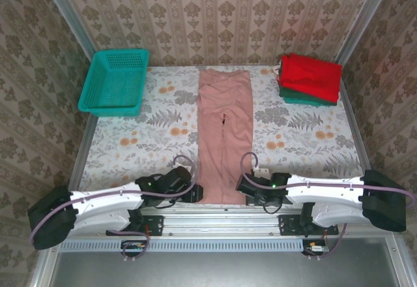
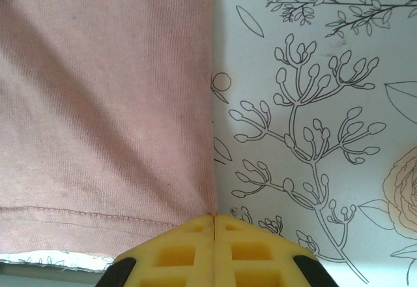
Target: Fold and stack the t-shirts
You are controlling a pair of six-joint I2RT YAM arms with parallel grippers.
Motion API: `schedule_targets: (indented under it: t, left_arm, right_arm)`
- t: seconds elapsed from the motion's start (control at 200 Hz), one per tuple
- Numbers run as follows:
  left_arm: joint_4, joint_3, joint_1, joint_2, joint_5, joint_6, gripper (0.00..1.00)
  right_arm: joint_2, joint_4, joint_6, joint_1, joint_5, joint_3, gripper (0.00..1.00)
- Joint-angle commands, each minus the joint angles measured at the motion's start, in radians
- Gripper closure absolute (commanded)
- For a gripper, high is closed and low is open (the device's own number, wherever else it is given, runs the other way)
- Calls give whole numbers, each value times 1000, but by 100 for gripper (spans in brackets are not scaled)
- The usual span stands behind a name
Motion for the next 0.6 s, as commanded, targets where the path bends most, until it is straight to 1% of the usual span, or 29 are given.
schedule_targets:
  t: [0.0,0.04,0.065,0.22,0.26,0.3,0.315,0.32,0.33,0.345,0.385,0.435,0.51,0.59]
  left_arm:
    - [53,-9,-27,75,69,28,67]
    - [44,-15,-27,58,63,26,76]
    - [45,-21,-27,46,63,25,80]
    - [36,-63,-21,-40,58,20,94]
    - [25,-68,-18,-61,54,14,95]
    - [19,-68,-16,-81,50,10,90]
    - [19,-67,-16,-89,49,10,81]
    - [18,-67,-17,-92,49,10,80]
    - [18,-65,-17,-98,47,9,73]
    - [18,-62,-18,-107,45,10,67]
    - [23,-54,-19,-124,38,6,65]
    - [21,-32,-24,-133,38,14,55]
    - [2,4,-43,-118,17,20,46]
    - [-60,43,-45,-54,5,29,45]
  right_arm:
    - [-4,-52,-12,-9,16,-6,100]
    - [-12,-61,-10,-11,19,-9,100]
    - [-17,-62,-8,-12,19,-14,100]
    - [-45,-66,-17,-24,15,-28,100]
    - [-48,-66,-20,-27,14,-25,100]
    - [-49,-62,-24,-29,11,-25,100]
    - [-50,-58,-27,-29,10,-25,100]
    - [-50,-57,-28,-29,9,-25,100]
    - [-48,-53,-29,-30,7,-25,100]
    - [-47,-49,-31,-30,4,-25,100]
    - [-41,-36,-37,-31,-2,-23,100]
    - [-28,-28,-41,-30,-5,-19,100]
    - [-7,-25,-44,-30,-7,-10,100]
    - [11,-18,-49,-30,-9,-3,100]
